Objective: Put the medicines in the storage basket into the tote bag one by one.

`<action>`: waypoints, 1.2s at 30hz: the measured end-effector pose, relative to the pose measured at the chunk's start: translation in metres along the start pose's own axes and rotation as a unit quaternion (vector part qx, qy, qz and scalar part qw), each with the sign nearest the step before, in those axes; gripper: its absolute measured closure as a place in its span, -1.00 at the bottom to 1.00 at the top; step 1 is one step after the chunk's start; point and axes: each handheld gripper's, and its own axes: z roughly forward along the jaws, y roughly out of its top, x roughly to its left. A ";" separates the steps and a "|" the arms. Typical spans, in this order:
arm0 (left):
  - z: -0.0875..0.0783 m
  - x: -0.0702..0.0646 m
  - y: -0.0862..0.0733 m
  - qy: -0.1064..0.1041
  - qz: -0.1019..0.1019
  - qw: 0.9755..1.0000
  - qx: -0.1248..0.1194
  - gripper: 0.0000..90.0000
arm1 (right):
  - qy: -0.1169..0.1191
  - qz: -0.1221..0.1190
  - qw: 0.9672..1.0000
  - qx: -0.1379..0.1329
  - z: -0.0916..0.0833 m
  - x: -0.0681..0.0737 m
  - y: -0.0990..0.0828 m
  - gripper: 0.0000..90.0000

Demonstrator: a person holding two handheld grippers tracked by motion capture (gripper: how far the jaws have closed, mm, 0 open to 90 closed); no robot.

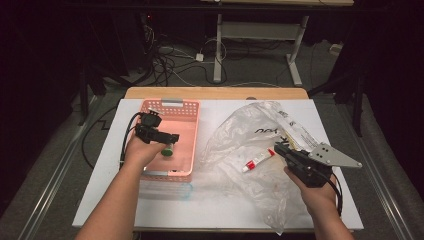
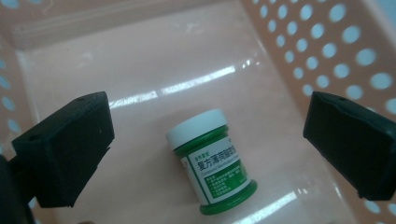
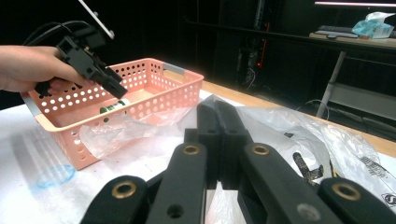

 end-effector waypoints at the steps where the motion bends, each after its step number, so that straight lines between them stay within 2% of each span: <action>1: 0.002 0.001 0.000 -0.002 -0.004 1.000 0.009 -0.94 | 0.000 0.001 1.000 -0.001 0.000 0.000 0.000 1.00; 5: 0.009 0.006 0.000 -0.001 -0.012 0.999 0.040 -0.74 | -0.002 0.000 1.000 -0.001 -0.001 0.000 0.000 1.00; 10: 0.014 0.006 0.002 -0.004 -0.028 0.997 0.073 -0.67 | -0.001 0.001 1.000 -0.001 -0.001 0.000 0.001 1.00; 14: 0.020 0.003 0.004 -0.008 -0.028 0.995 0.098 -0.60 | -0.002 0.001 1.000 -0.002 -0.001 0.000 0.001 1.00; 16: 0.023 0.001 0.004 -0.003 -0.029 0.994 0.106 -0.52 | -0.002 0.000 1.000 -0.002 -0.001 0.000 0.001 1.00; 25: 0.032 -0.005 0.005 0.017 -0.020 0.991 0.128 -0.10 | -0.003 0.001 1.000 0.000 -0.001 0.000 0.001 1.00; 27: 0.032 -0.006 0.005 0.025 -0.009 0.991 0.128 0.04 | -0.003 0.000 1.000 0.000 -0.001 0.000 0.001 1.00; 33: 0.032 -0.009 0.005 0.034 0.002 0.991 0.126 0.08 | -0.003 -0.001 1.000 -0.002 -0.001 0.001 0.001 1.00; 36: 0.028 -0.010 0.005 0.035 0.008 0.993 0.111 0.08 | -0.003 0.000 1.000 -0.001 -0.001 0.001 0.001 1.00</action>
